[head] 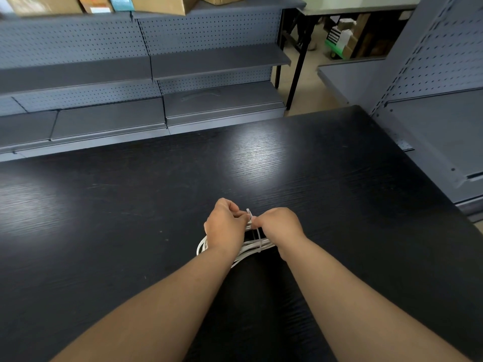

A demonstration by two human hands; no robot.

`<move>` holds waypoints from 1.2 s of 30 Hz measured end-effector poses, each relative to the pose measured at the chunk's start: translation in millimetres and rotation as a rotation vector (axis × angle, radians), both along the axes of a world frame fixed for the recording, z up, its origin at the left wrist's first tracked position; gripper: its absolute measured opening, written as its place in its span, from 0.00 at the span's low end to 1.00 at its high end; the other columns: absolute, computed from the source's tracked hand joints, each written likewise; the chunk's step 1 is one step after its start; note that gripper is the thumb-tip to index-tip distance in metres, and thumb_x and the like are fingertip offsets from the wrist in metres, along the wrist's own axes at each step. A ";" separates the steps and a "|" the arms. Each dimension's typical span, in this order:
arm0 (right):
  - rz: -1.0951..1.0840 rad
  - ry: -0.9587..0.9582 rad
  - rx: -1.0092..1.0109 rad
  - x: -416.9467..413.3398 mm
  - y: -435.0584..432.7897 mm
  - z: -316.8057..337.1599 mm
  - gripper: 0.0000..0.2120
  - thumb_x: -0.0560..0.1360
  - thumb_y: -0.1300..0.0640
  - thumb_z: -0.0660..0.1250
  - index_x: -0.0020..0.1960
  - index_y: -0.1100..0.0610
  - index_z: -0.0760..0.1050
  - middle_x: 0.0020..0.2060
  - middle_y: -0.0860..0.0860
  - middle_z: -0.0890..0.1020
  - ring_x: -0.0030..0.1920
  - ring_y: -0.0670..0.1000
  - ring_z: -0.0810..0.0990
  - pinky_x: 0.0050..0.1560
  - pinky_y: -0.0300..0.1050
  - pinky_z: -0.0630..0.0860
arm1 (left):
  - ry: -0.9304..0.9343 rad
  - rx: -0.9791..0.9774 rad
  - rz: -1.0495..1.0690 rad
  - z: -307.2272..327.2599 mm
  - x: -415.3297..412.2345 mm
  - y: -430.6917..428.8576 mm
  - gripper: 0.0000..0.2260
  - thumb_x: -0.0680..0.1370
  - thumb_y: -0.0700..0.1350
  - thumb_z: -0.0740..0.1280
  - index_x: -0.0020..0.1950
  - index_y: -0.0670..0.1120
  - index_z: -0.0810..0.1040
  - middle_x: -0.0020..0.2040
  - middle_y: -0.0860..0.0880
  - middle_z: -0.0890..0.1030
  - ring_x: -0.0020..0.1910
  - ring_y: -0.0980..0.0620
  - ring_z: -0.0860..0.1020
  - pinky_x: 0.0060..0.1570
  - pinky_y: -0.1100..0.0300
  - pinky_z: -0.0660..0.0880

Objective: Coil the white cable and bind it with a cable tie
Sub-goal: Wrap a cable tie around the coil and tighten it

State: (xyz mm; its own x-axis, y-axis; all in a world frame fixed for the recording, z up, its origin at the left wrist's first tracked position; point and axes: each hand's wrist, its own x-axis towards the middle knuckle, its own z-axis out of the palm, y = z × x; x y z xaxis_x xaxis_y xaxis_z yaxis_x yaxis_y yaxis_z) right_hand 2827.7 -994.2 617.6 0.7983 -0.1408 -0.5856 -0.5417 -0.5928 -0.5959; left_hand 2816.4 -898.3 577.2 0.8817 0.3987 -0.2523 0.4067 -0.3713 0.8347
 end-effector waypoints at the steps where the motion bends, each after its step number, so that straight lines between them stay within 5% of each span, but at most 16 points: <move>1: 0.000 0.003 0.003 -0.5 0.0 0.7 0.12 0.73 0.56 0.67 0.55 0.60 0.79 0.53 0.56 0.80 0.52 0.54 0.78 0.53 0.48 0.75 | -0.001 0.004 0.004 0.2 -0.2 -0.2 0.10 0.71 0.42 0.70 0.38 0.50 0.68 0.27 0.57 0.75 0.34 0.58 0.74 0.51 0.47 0.74; 36: -0.020 0.012 -0.018 1.7 -0.9 3.5 0.15 0.75 0.53 0.67 0.57 0.61 0.77 0.55 0.56 0.79 0.55 0.56 0.78 0.56 0.50 0.76 | -0.042 -0.035 -0.102 -1.9 -4.2 2.8 0.12 0.72 0.42 0.70 0.39 0.53 0.67 0.32 0.57 0.81 0.41 0.57 0.78 0.56 0.46 0.72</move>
State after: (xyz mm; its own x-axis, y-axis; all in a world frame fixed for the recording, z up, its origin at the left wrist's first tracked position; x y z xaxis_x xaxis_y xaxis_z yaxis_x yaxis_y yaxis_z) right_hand 2829.4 -995.1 621.1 0.7880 -0.1670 -0.5926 -0.5606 -0.5926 -0.5784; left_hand 2812.2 -895.5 575.3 0.9274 0.2980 -0.2262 0.3324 -0.3792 0.8635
